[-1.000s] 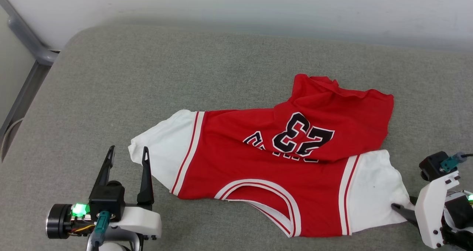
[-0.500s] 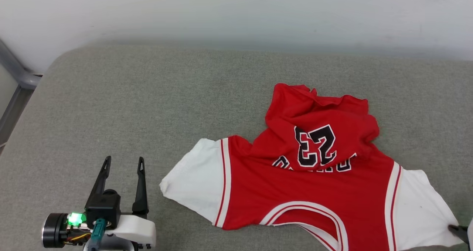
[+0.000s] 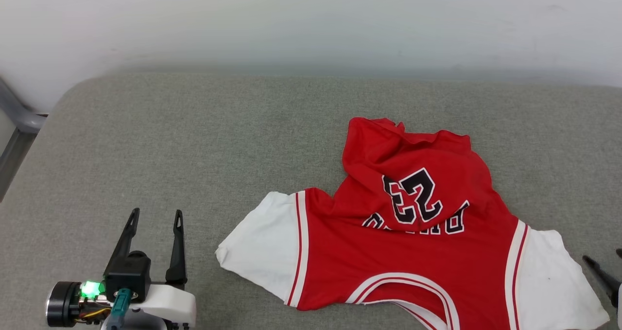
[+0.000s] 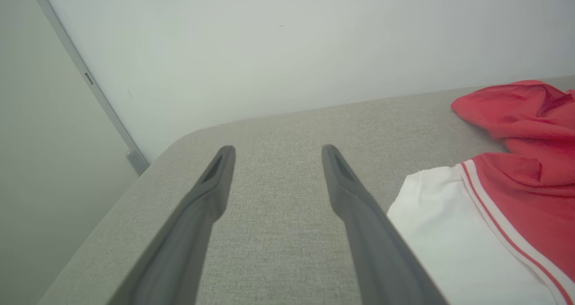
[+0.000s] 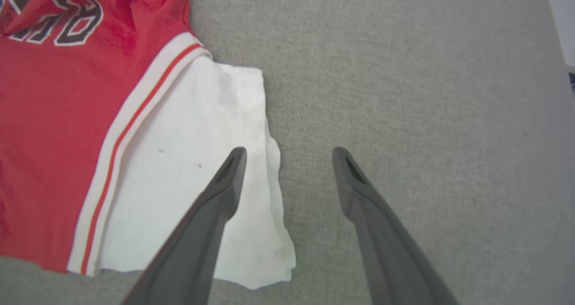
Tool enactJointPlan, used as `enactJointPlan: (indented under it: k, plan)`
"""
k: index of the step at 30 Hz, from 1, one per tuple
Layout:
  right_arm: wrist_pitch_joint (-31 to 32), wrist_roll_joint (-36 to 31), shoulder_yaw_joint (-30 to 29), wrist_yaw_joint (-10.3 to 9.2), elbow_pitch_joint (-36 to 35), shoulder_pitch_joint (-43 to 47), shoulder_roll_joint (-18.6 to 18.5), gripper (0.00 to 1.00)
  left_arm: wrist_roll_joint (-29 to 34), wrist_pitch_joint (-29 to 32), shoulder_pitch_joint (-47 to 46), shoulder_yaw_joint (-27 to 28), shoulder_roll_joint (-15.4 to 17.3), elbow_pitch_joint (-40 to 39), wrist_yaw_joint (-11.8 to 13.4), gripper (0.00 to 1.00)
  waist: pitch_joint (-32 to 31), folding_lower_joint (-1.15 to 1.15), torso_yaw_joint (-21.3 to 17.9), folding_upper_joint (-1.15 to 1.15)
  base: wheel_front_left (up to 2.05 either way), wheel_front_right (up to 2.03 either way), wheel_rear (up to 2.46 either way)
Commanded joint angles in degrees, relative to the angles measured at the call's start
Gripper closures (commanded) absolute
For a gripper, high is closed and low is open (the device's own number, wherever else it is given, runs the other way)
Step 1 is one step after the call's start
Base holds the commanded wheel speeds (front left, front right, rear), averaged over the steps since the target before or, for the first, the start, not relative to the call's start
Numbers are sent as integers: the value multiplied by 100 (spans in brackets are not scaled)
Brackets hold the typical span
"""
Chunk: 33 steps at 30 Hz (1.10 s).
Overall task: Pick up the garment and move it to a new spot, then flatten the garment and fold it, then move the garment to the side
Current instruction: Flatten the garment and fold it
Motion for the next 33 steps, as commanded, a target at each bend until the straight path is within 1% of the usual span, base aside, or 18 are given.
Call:
enactJointPlan:
  k: [1,5,7,8,13,15,18,22,25,29,31,33]
  plan:
    - [-388,-361,-188,-8,-80,-58,112,0,55,-15,7,57,63,-28,-73,0,-83,0,-62,0,0,0,0]
    - [-1065,-1015,-810,-8,-384,58,550,0,112,-15,-164,84,194,-52,-256,0,-153,0,-158,0,0,0,0]
    - [-1261,-1346,-1117,-8,-641,181,807,0,114,-15,-283,67,264,-32,-378,0,-164,0,-210,0,0,0,0]
    - [-1261,-1346,-1117,-8,-641,181,807,0,114,-15,-283,67,264,-32,-378,0,-164,0,-210,0,0,0,0]
    - [-1435,-2070,-1817,-8,-1501,551,1518,0,46,27,-698,-15,480,121,-758,0,-161,0,-307,0,0,0,0]
    - [-1380,-2323,-2033,-8,-1864,757,1775,0,-5,150,-897,-71,554,197,-934,0,-156,0,-326,0,0,0,0]
    - [-1216,-2596,-2227,-8,-2384,1059,2139,0,-156,503,-1239,-108,678,269,-1246,0,-154,0,-351,0,0,0,0]
    - [-983,-2844,-2348,-8,-2925,1387,2486,0,-449,1178,-1627,-208,816,322,-1654,0,-142,0,-383,0,0,0,0]
    - [-833,-2954,-2389,-8,-3168,1526,2632,0,-759,1912,-1893,-384,954,354,-1851,0,-138,0,-403,0,0,0,0]
    - [-705,-3010,-2405,-8,-3362,1603,2763,0,-1315,3329,-2139,-854,1193,457,-1963,0,-125,0,-425,0,0,0,0]
    - [-660,-3034,-2400,-8,-3420,1628,2803,0,-1600,3856,-2331,-1066,1330,406,-1968,0,-101,0,-429,0,0,0,0]
    - [-622,-3035,-2381,-8,-3450,1609,2822,0,-1896,4340,-2407,-1427,1480,379,-1971,0,-67,0,-443,0,0,0,0]
